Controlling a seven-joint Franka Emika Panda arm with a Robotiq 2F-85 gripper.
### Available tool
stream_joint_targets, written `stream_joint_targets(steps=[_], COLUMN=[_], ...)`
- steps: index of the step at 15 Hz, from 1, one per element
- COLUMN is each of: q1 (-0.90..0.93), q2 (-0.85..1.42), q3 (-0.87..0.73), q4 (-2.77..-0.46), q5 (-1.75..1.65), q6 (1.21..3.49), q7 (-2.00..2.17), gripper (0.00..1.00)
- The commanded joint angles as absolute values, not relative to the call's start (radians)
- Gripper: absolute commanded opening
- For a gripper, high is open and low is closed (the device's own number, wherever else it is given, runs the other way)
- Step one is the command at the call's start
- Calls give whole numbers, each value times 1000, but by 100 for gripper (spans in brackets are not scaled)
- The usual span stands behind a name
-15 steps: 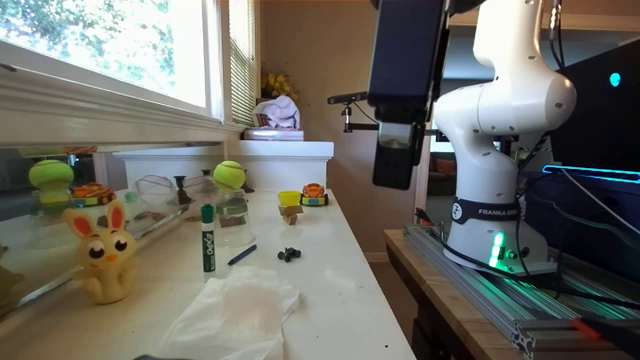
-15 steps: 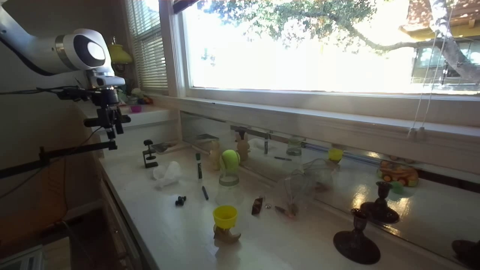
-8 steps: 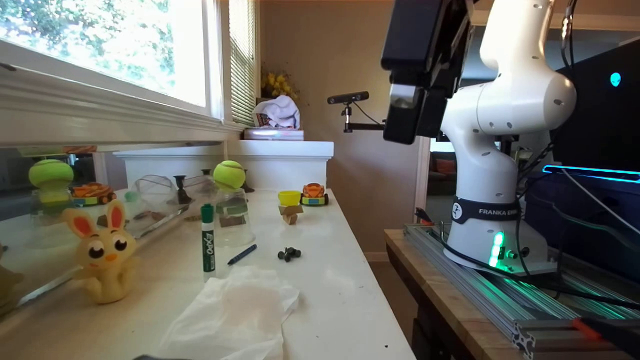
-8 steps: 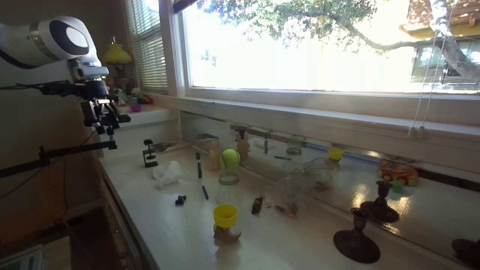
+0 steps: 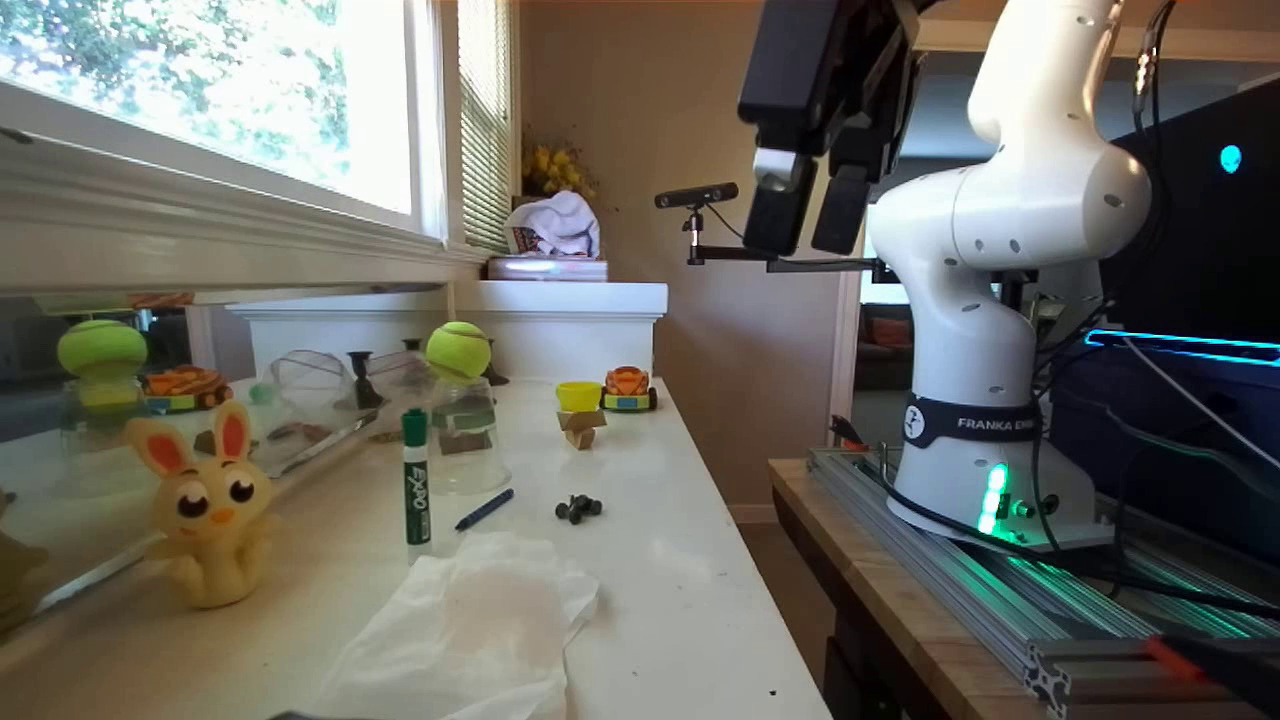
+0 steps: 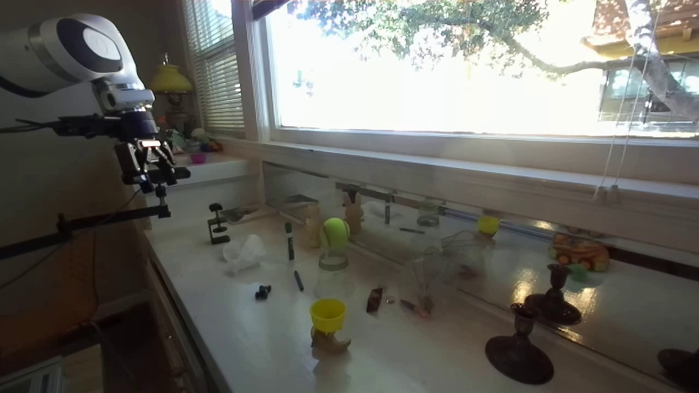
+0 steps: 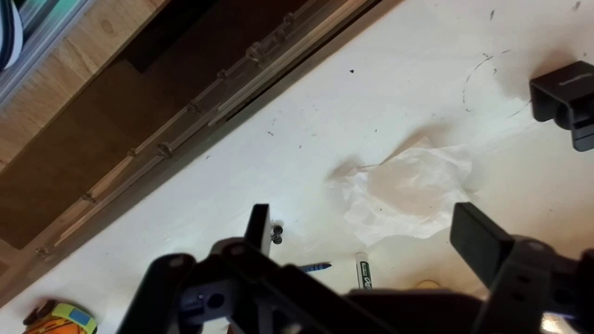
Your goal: Move the black object to the right then left.
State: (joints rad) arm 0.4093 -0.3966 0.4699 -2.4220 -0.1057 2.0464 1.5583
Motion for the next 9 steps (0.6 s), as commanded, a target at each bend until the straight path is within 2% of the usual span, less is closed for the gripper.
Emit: stream_joint_targets(steps=[1,9], q1=[401,395], q2=[-498,-605], q3=[454,341], q4=[-2479,-2480], q5=[-94,-6], q6=[2058,2087], q7=[1478,1226], gripper=[100,100])
